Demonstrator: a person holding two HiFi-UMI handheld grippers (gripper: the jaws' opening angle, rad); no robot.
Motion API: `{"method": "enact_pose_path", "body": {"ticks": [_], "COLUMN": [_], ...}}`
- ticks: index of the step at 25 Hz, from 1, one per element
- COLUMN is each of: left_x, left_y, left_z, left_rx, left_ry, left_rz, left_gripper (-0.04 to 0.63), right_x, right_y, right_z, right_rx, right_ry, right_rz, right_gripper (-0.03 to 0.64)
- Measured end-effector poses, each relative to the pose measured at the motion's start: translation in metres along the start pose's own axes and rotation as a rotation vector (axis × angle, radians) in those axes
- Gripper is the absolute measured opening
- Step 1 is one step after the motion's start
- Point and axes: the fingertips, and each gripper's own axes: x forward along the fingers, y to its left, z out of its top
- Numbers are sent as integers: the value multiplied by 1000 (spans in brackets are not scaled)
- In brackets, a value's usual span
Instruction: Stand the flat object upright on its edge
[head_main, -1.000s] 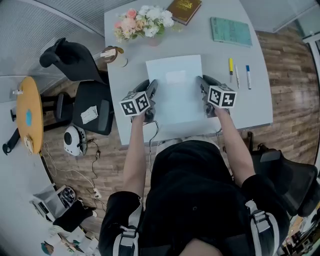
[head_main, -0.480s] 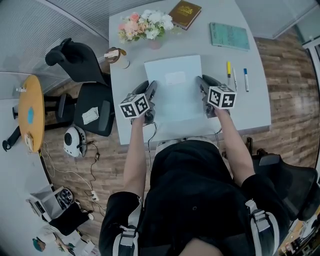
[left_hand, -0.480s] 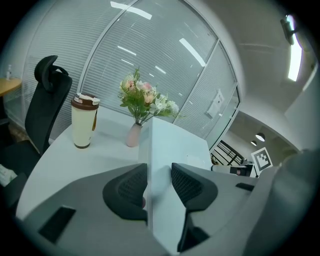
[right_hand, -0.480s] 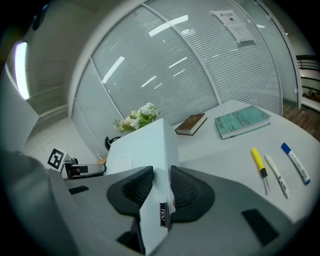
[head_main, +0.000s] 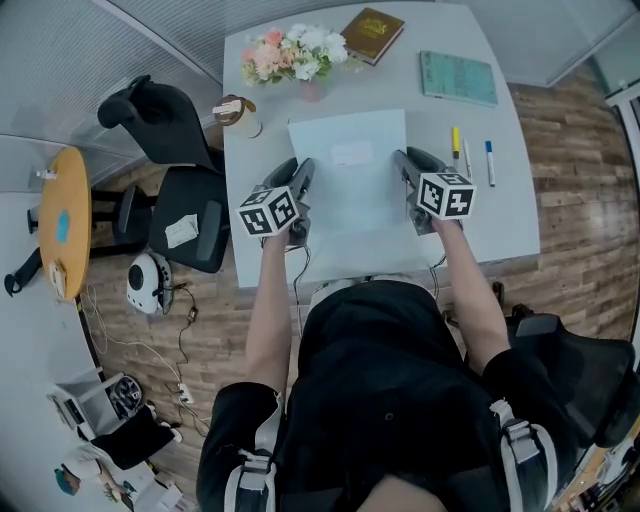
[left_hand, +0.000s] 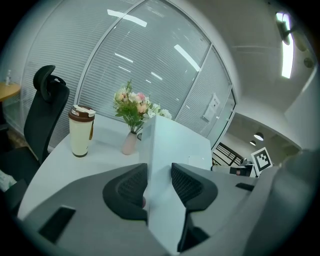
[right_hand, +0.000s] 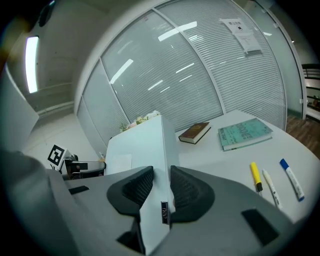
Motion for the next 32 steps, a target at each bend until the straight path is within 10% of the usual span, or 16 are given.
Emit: {"method": "enact_pose_path", "body": {"ticks": [32], "left_x": [14], "left_y": [-34], "left_z": [46], "left_rx": [202], "left_ry": [-104], "left_rz": [-42], "left_gripper": [155], "right_x": [-13], "right_y": [-13], "right_z": [51], "right_rx": [-241], "right_ry": [-49], "right_rz": [-30], "right_gripper": [103]}}
